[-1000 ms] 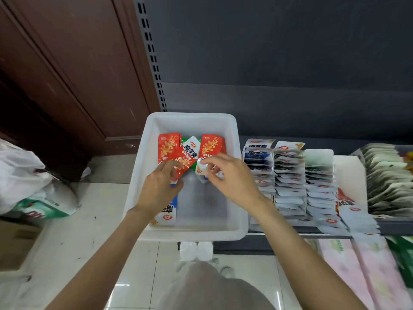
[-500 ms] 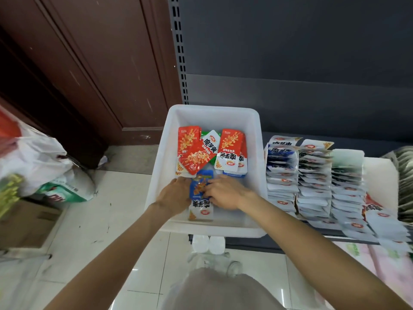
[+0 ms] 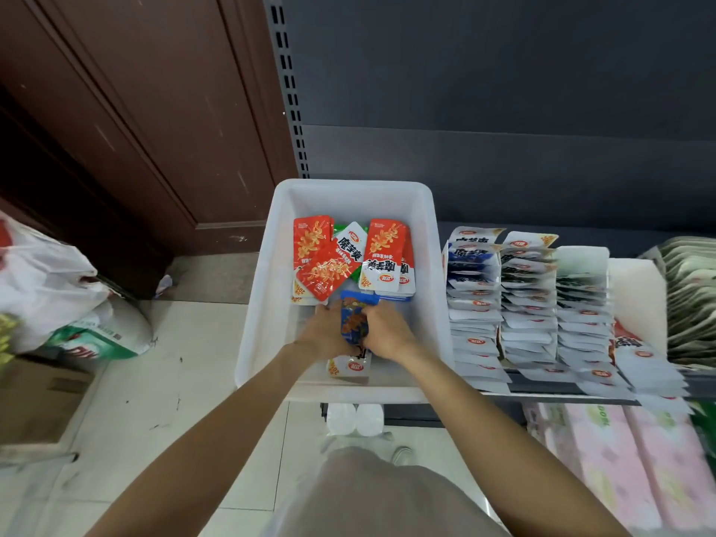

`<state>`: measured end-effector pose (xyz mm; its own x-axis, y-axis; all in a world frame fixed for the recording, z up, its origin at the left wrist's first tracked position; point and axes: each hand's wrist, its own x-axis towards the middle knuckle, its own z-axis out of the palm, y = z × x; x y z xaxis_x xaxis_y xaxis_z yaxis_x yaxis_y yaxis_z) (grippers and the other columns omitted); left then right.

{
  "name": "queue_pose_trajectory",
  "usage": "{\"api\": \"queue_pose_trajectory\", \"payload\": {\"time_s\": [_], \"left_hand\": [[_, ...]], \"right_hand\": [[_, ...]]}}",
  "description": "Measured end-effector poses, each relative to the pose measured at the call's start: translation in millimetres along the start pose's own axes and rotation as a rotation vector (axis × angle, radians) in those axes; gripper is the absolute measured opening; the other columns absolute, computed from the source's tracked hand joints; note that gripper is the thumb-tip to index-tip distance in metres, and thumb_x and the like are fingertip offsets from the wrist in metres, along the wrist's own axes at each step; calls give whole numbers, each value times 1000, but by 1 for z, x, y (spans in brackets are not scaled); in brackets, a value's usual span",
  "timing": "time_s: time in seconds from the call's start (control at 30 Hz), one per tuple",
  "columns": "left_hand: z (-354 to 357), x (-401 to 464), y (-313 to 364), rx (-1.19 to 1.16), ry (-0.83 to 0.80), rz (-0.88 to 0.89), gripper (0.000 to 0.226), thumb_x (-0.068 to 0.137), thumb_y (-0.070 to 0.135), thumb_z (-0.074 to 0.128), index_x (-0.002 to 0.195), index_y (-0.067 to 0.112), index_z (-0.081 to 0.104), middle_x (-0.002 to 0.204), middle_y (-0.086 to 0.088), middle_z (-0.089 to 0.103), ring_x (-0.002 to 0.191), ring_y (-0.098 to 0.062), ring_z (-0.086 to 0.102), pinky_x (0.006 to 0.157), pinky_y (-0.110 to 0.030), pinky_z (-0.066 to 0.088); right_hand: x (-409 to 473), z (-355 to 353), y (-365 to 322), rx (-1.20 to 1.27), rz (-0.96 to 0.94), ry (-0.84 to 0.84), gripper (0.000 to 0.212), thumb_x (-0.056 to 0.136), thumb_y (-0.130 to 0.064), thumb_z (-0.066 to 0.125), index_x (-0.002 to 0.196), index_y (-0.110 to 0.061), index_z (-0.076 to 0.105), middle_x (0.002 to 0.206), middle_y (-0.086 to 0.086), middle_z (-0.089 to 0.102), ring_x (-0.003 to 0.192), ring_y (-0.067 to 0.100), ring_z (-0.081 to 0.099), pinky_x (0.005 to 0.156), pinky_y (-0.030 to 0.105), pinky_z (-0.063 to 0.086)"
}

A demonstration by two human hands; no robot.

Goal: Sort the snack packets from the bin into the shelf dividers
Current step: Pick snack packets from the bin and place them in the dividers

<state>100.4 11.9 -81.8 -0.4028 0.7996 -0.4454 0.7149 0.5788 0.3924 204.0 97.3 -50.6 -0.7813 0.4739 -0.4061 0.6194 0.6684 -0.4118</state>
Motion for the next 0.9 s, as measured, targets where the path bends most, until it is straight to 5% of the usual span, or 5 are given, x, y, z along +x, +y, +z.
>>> {"api": "queue_pose_trajectory", "payload": {"time_s": [0.13,0.33,0.53,0.67,0.9], "left_hand": [[-24,-19,15,-123,81,4,77,73,14,76,137,17,34,118,-7,60,111,-25,57,91,-32,49],[-81,-60,20,-112,221,158,38,80,9,70,116,17,60,105,0,71,95,-13,66,78,-21,46],[-117,-78,44,-699,517,266,34,72,11,80,98,19,60,87,9,69,76,1,63,65,-15,50],[-118,-67,74,-947,456,362,31,77,0,73,96,21,58,74,13,69,73,2,63,73,-13,49],[-108,-35,152,-718,358,586,21,83,13,70,102,22,66,90,6,72,76,2,66,71,-18,54]], "right_hand": [[-2,-11,0,60,-46,-26,60,83,-15,68,137,-12,41,127,12,55,113,29,55,86,33,46],[-25,-35,-3,-1,-280,434,43,78,-26,74,118,-19,58,114,4,48,105,21,45,82,31,41],[-54,-67,12,616,-253,442,7,81,-14,73,80,-18,66,73,-16,64,70,-3,59,66,17,46],[-82,-90,32,1090,-216,532,15,81,-3,69,77,-16,62,67,-8,68,61,3,61,54,17,46],[-108,-132,58,981,-239,753,25,83,-6,70,102,-17,58,97,-8,69,88,9,67,71,20,52]]}}
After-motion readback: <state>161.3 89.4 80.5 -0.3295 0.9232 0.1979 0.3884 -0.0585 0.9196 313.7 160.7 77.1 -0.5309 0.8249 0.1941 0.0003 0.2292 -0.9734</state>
